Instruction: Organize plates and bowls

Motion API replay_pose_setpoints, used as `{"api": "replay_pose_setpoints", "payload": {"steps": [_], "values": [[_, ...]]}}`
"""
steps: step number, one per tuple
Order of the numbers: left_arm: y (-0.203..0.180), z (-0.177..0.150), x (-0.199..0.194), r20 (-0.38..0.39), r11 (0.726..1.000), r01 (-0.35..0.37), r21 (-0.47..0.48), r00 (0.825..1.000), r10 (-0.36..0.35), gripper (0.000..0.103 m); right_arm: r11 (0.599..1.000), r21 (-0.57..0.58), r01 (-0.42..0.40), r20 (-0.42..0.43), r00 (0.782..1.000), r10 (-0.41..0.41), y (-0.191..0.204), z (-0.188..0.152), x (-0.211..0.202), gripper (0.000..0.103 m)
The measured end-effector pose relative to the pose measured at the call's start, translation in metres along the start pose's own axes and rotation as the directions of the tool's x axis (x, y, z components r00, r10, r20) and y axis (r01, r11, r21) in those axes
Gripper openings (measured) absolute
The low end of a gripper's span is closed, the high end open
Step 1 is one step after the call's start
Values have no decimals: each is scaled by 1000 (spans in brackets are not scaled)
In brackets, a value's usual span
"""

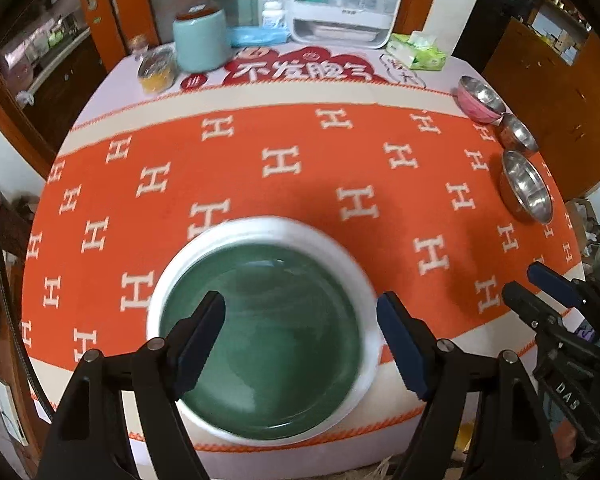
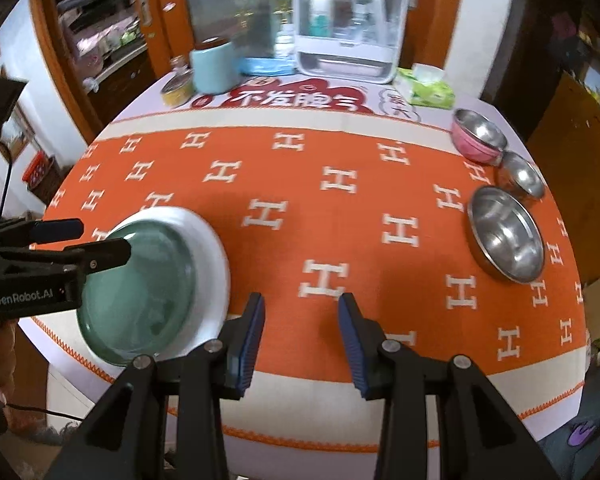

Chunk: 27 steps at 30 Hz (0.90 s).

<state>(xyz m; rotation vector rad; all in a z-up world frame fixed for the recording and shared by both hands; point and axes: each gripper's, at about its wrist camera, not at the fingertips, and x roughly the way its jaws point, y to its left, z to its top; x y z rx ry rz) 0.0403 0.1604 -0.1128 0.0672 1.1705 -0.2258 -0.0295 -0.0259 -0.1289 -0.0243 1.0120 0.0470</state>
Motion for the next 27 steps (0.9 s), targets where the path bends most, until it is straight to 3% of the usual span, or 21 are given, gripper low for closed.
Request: {"api": "replay_pose_setpoints", "payload": {"steps": [7,14,27], "values": [[-80,32,-10,82,1000,-1,11,997,1,77,998,31,48,20,999,-49,-91,7,-7,38],[-161,65,9,119,999,21,35,993,-25,77,993,49,111,27,993,-113,-187,18,-3,38],[-266,110,88,42,988,64,142,997,-71,77,979,85,184,-44,983,-181,-292,35,42,38]]}}
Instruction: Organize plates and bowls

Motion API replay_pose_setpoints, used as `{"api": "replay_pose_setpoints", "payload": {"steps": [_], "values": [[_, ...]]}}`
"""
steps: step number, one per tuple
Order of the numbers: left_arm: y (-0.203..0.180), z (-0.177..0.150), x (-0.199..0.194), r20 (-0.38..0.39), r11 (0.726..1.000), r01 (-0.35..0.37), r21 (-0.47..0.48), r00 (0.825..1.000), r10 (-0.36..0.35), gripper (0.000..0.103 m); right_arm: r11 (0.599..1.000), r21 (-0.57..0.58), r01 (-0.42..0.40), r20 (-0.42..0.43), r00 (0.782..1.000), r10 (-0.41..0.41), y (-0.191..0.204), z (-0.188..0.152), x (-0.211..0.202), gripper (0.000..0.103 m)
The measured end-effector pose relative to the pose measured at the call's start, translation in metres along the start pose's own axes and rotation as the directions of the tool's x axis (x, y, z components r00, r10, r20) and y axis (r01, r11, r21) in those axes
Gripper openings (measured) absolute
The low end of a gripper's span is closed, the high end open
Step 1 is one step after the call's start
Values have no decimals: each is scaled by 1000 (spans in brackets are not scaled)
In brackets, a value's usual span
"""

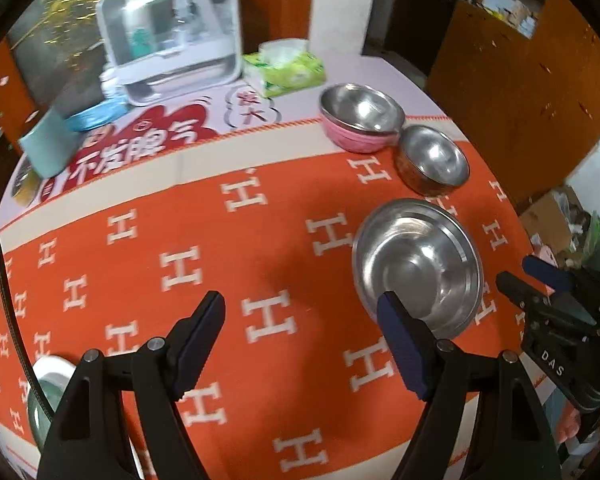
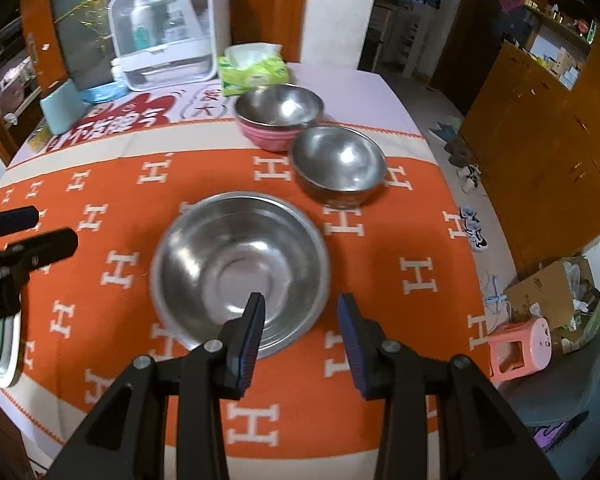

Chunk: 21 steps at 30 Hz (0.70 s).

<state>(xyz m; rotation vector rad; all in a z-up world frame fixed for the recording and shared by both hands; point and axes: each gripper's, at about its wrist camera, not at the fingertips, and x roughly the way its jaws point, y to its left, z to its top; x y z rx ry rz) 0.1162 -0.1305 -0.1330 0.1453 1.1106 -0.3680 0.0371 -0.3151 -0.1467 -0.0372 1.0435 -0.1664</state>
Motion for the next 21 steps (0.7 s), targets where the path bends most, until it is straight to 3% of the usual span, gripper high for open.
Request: {"api": "replay_pose_setpoints", "payload": {"steps": [6,12,16,21], "values": [[-23,12,38,-50,999,19,31,999,-18,73,998,46,-33,-50,998,35,-21,8,29,38],[-25,18,67,-120,998,61,0,991,-60,66,992,94,-90,-125,987,101,-31,14,59,38],[-24,20,82,-162,996,92,-24,982,-94,55,983,128,-132,-153,977,151,-37,16,70,38],[-23,20,95,-215,990,130,-51,967,-138,40,961,198,-195,-202,951,235,-47,20,87,18]]}}
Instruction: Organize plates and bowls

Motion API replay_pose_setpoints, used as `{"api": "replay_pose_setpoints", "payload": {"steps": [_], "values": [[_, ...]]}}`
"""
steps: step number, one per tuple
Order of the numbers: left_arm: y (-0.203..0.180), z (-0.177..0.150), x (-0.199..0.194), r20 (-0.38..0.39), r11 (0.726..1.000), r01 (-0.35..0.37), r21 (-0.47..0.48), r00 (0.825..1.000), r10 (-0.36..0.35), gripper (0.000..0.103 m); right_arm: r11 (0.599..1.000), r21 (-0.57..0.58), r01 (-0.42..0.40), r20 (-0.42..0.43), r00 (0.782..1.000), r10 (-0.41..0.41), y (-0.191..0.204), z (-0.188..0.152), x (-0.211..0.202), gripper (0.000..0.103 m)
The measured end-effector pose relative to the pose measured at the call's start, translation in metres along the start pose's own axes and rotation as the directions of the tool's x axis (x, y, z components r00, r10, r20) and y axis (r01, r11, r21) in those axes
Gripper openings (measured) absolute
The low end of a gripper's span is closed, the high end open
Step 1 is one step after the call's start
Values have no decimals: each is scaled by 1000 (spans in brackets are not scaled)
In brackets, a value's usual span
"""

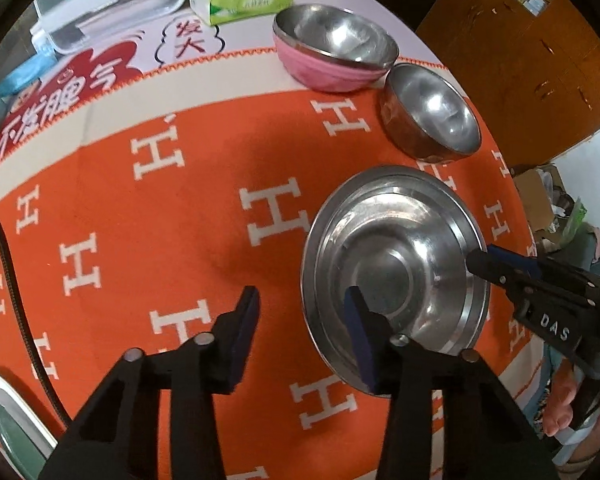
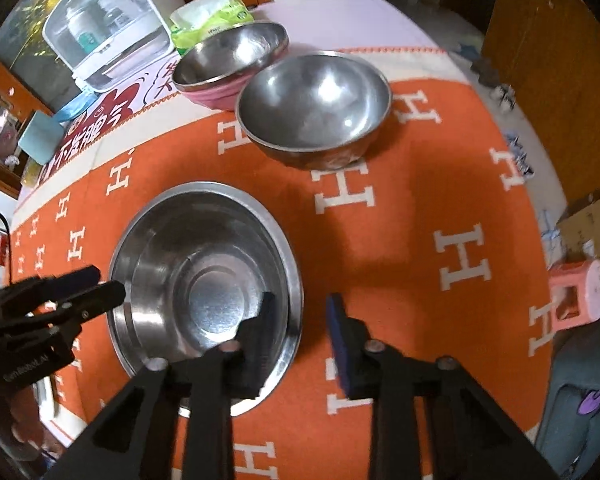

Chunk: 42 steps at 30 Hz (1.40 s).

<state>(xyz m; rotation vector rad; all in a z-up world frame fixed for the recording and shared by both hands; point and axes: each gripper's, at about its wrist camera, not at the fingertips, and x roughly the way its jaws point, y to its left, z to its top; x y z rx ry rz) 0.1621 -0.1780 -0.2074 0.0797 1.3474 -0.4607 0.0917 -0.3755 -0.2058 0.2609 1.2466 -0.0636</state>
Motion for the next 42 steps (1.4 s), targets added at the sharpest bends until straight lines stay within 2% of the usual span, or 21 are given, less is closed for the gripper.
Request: {"api": "replay_pose_setpoints", "payload": {"steps": [2,4,6,10,17,23,32,38,42], "values": [[0,0,3,-12,1000,7,3,1000,-7,34,999,19,-27,-24,999,28,-4,3,5,16],[0,1,5,-22,1000,8,11,1000,-7,21,998,31,-50,-31,998,51,-6,4,7,13],[0,2,6,-27,1000,14,13,1000,-14,17,997,30,-65,-35,997,66,-6,5,7,9],[-1,4,9,-41,999,38,10,998,-37,9,998,22,-60,-35,998,61,-3,7,7,9],[3,-1,-1,-39,1000,27,2,999,-27,8,997,7,-73,-39,997,73,5,2,-1,8],[18,-23,-32,-5,1000,8,-4,1000,-8,8,994,-23,-110,-37,993,109,30,-10,-15,8],[62,-93,-64,-8,998,-36,-49,999,36,9,979,-131,-154,-90,986,143,93,-55,-19,9],[81,-140,-66,-36,994,-83,-74,996,81,9,969,-190,-160,-139,981,135,130,-92,-11,9],[93,-167,-63,-65,991,-90,-102,994,84,9,960,-230,-157,-167,979,120,147,-111,-8,9]]}}
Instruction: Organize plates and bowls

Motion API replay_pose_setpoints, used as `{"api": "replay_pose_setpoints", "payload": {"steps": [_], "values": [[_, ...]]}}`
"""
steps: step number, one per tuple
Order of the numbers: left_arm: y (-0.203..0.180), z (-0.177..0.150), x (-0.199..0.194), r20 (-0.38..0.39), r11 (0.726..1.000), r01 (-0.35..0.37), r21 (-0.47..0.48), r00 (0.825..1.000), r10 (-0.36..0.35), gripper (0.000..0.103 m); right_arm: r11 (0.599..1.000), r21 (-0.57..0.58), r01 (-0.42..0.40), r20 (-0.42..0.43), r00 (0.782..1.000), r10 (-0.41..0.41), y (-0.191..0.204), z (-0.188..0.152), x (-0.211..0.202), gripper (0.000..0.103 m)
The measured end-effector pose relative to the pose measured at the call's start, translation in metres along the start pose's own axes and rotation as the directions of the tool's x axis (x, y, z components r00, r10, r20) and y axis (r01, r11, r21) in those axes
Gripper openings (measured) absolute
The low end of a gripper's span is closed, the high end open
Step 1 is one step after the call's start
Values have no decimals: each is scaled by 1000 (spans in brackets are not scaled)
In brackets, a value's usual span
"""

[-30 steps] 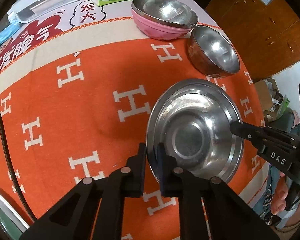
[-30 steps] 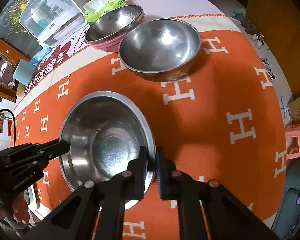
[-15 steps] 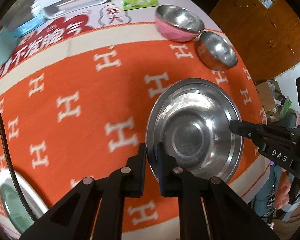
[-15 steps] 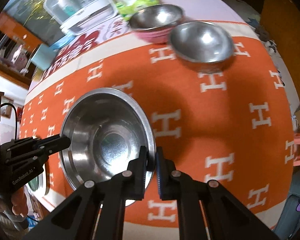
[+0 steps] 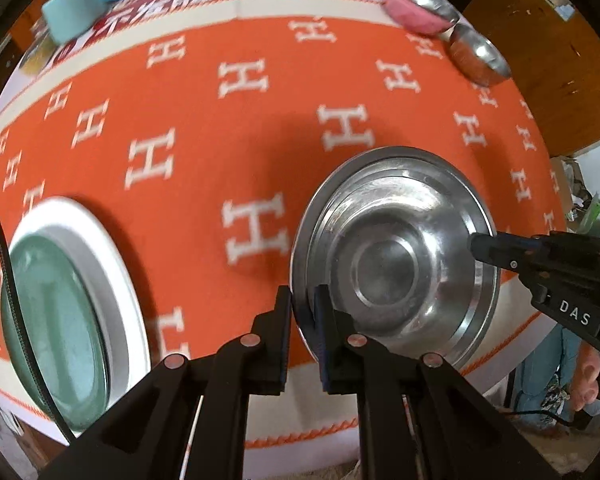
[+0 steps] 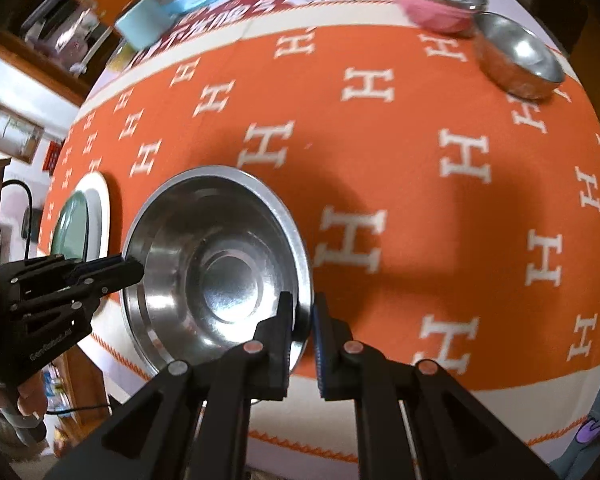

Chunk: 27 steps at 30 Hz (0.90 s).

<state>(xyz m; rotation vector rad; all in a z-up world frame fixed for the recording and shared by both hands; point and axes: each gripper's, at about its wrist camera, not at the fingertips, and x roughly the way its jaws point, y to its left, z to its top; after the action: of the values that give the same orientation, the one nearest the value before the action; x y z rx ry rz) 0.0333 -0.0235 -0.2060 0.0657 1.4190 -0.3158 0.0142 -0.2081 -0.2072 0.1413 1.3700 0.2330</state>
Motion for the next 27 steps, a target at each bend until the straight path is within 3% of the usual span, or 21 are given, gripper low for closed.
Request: {"api": "replay_pose_setpoints", "payload": {"steps": [8,27], "values": [[12,-25,2,-4,1000,-10,2,1000,10,9,1000,-16,16,-23,1000,-16,17,-16,11,9],[10,-25,-1,13,999,-2,44,1000,1,9,997,-7,71,-4,997,-71,23,-23,8,10]]}}
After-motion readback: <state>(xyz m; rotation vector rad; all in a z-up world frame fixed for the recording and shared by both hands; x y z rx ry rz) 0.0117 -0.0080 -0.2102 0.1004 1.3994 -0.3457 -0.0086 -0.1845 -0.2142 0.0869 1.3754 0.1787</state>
